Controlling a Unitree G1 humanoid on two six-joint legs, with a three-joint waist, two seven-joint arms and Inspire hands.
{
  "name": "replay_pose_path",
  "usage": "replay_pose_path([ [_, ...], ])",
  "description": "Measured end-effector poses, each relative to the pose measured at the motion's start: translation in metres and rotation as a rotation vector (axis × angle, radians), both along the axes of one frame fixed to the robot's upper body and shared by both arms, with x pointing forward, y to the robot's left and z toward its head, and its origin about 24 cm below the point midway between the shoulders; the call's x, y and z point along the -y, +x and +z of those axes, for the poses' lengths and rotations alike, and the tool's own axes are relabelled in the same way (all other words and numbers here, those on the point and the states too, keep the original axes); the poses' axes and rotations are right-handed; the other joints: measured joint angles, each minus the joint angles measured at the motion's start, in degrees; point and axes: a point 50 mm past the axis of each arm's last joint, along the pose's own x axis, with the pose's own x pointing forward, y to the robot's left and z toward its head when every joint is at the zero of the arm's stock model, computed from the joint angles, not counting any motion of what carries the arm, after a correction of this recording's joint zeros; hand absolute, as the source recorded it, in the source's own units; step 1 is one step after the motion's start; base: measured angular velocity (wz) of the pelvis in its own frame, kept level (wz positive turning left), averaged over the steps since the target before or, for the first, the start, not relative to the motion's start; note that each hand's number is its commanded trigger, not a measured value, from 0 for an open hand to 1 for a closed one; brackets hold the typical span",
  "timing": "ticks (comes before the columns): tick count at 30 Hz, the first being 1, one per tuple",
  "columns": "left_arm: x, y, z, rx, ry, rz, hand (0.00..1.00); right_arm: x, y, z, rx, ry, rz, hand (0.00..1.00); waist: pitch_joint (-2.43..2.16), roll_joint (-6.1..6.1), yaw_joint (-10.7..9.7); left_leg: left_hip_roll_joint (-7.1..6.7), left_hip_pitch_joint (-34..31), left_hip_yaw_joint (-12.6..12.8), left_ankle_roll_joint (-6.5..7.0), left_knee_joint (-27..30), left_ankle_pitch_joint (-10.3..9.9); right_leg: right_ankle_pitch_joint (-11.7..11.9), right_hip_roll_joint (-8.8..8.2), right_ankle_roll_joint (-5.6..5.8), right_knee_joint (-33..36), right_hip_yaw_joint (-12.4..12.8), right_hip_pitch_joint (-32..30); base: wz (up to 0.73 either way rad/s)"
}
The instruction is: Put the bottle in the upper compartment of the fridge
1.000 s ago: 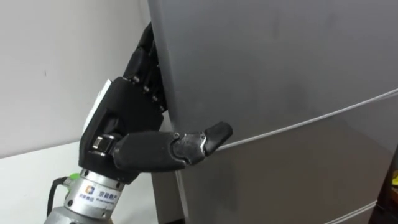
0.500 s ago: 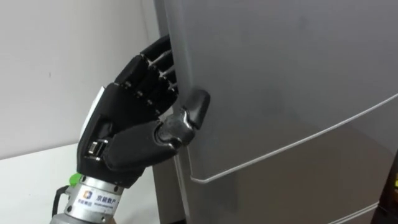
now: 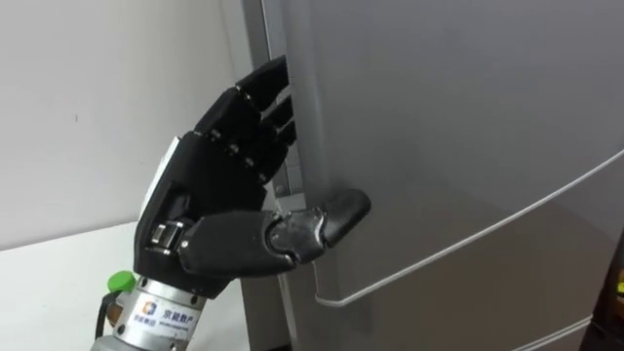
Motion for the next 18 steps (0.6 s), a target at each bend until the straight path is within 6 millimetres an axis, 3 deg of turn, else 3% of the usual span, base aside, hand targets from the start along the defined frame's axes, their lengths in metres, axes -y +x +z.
replay_pose_path([
  [12, 0.010, -0.002, -0.001, -0.003, -0.016, -0.067, 0.00, -0.001, 0.002, 0.000, -0.002, -0.004, 0.001, 0.00, -0.30, -0.23, -0.02, -0.23, -0.30, 0.12, 0.08, 0.03, 0.09, 0.04, 0.07, 0.06, -0.75, 1.18, 0.04, 0.00],
  [18, 0.013, -0.003, -0.001, -0.011, -0.042, -0.103, 0.00, -0.002, 0.002, 0.000, -0.003, -0.004, 0.012, 0.00, -0.24, -0.31, -0.12, -0.24, -0.10, 0.09, 0.08, 0.01, 0.09, 0.11, 0.07, 0.08, -0.76, 1.38, 0.70, 0.01],
])
